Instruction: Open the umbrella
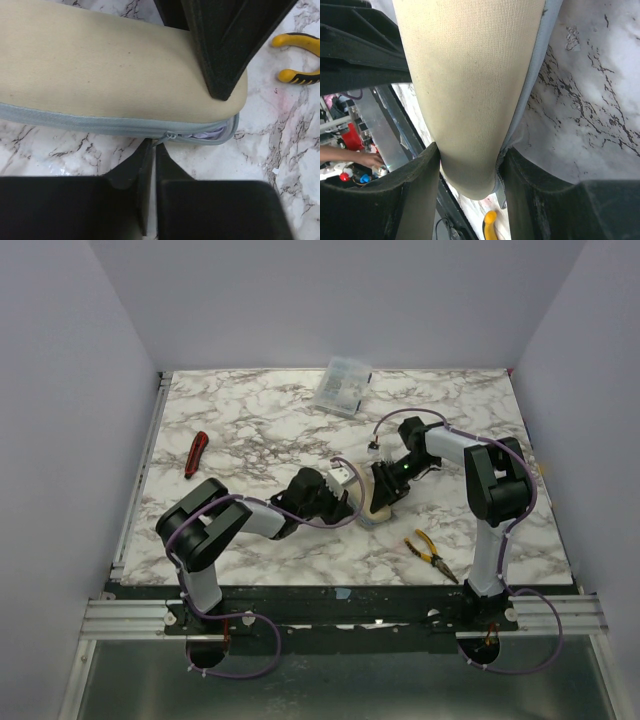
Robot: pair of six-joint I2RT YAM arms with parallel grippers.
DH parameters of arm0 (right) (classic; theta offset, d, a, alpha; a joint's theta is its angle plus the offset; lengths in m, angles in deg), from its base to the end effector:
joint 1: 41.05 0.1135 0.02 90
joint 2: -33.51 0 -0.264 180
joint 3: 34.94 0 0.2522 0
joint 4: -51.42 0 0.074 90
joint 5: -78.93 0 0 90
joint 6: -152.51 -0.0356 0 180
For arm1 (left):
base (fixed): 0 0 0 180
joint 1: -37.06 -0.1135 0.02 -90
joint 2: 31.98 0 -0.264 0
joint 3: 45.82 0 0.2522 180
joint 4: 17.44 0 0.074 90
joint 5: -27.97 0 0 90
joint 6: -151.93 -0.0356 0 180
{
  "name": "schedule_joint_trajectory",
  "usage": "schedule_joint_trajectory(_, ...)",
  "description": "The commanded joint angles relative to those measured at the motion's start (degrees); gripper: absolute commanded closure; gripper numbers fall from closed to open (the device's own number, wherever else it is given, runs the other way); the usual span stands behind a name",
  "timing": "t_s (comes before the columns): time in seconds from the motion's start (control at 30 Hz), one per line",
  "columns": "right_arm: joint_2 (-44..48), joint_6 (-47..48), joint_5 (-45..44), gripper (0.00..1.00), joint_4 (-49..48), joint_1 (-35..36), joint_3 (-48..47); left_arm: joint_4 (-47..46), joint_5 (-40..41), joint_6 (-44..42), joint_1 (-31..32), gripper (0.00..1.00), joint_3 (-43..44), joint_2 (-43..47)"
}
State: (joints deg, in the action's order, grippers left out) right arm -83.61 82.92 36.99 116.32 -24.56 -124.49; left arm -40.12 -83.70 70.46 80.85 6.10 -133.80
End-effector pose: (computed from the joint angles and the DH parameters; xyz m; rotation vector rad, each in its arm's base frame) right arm 0.3374 0.1275 0.1340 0.8785 -2.7200 -1.2757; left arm 0.2304 -0.2391 0.1300 0.8832 1.9569 -0.9400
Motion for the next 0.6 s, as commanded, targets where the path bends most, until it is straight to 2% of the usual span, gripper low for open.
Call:
schedule_joint_trajectory(0.0, -3.1, 2.16, -8.22, 0.68, -1.59, 1.08, 1.26, -2.75, 0.96, 2.28, 0.88, 1.0, 1.61, -0.31)
schedule_joint_trajectory(0.37, -2.98, 4.19, -9.9, 0.7, -0.8, 1.09, 1.61, -1.46, 2.68, 5.26, -2.79, 1.0, -1.39, 3.15)
schedule_joint_trajectory(0.57, -2.34, 5.76, -10.6, 0.7, 0.01, 1.1, 2.18, 0.73, 4.89, 7.58, -6.16, 1.0, -0.13, 2.99)
